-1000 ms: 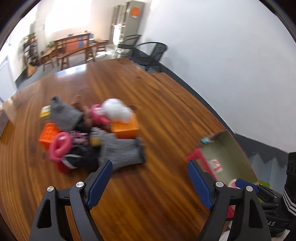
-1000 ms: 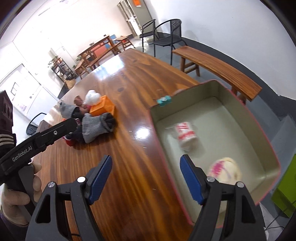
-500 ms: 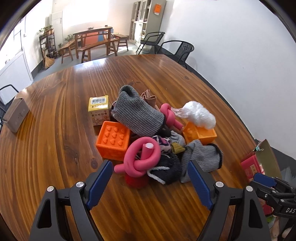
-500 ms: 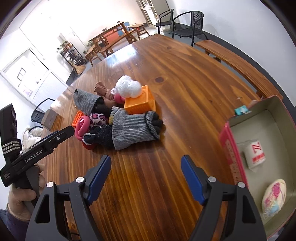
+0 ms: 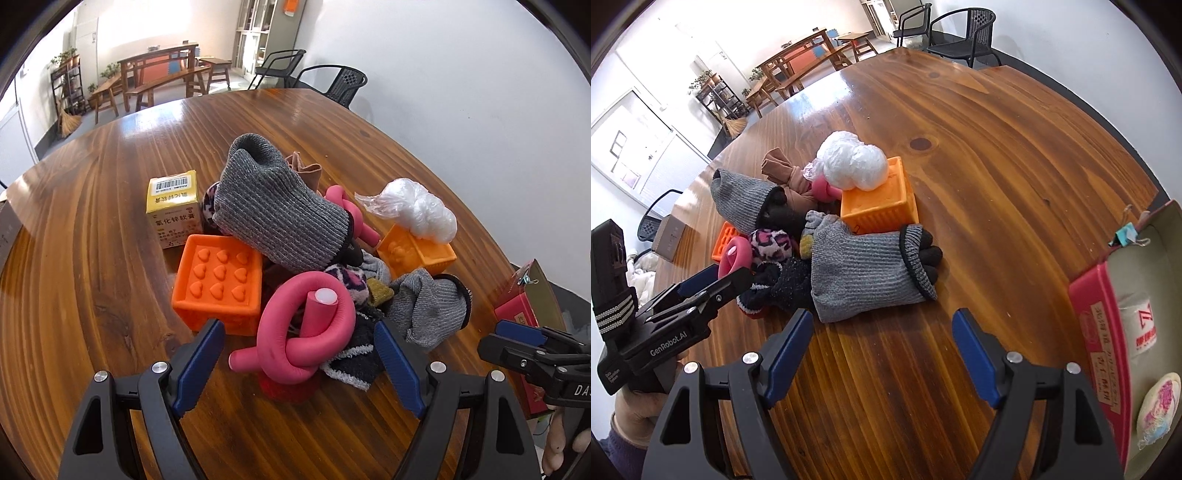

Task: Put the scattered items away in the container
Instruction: 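Grasp the pink foam knot with the left gripper while the right grasps a grey glove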

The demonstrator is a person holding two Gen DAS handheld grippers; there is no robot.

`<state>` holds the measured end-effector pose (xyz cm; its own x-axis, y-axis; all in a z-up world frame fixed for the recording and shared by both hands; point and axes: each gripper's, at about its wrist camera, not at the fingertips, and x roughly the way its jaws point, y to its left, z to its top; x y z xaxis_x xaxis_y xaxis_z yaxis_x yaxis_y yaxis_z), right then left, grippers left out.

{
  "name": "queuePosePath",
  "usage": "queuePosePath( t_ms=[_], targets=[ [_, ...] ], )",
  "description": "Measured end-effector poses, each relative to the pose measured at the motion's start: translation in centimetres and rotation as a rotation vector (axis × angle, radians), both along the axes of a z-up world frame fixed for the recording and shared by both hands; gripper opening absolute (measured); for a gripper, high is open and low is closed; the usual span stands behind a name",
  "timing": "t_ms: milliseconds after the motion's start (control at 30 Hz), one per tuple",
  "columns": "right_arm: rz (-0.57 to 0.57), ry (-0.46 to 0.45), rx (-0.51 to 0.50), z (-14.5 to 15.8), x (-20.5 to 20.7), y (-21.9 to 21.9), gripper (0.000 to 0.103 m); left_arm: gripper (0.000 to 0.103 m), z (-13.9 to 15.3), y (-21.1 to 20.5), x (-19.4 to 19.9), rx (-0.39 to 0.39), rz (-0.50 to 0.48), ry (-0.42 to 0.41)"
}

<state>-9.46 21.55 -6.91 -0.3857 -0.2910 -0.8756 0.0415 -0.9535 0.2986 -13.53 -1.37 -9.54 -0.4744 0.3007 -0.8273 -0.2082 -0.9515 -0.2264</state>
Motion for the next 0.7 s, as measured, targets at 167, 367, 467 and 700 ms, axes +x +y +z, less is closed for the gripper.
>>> queuePosePath(
  t_ms=[167,367,467,700],
  targets=[
    [0.003,-0.007,-0.003,-0.5,-0.6,-0.6,0.081,0.075,-0.7,-0.3,-0.4,0.026,-0.026,-0.021],
    [0.001,-0.026,-0.006,-1.4,-1.2,-0.8,0.081,0.063,-1.1,-0.7,-0.4,0.065,-0.019,-0.041],
    [0.002,-0.04,-0.005,-1.9,-1.8,-1.2,0.081,0.056,-1.0,-0.8,-0.3,0.078,-0.012,-0.048],
    [-0.033,-0.079,-0.014,-3.5,-3.8,-2.0,0.088,0.056,-1.1,-0.4,0.2,0.105,0.022,-0.066]
  ],
)
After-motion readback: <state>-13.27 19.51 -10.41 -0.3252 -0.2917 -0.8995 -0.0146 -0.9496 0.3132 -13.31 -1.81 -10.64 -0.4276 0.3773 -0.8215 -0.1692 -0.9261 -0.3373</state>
